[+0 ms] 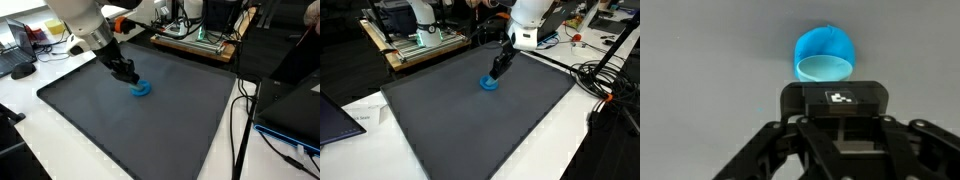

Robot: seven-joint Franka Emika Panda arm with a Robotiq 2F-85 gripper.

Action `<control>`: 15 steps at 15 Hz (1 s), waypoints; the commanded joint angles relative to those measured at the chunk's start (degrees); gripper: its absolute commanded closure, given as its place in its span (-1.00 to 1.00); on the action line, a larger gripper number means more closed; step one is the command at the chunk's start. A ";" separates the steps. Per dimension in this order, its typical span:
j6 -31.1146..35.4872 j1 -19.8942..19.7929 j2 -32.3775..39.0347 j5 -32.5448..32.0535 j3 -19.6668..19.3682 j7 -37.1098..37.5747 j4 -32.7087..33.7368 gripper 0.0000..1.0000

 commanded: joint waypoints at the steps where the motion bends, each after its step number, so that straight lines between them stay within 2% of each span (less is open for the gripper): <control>1: 9.66 0.74 -0.38 1.84 -0.83 1.65 -3.64 0.57; 9: 10.51 1.97 -1.16 2.72 -4.45 16.97 -6.18 0.57; 15: 13.65 5.53 -3.43 -0.25 -8.80 31.33 -10.70 0.57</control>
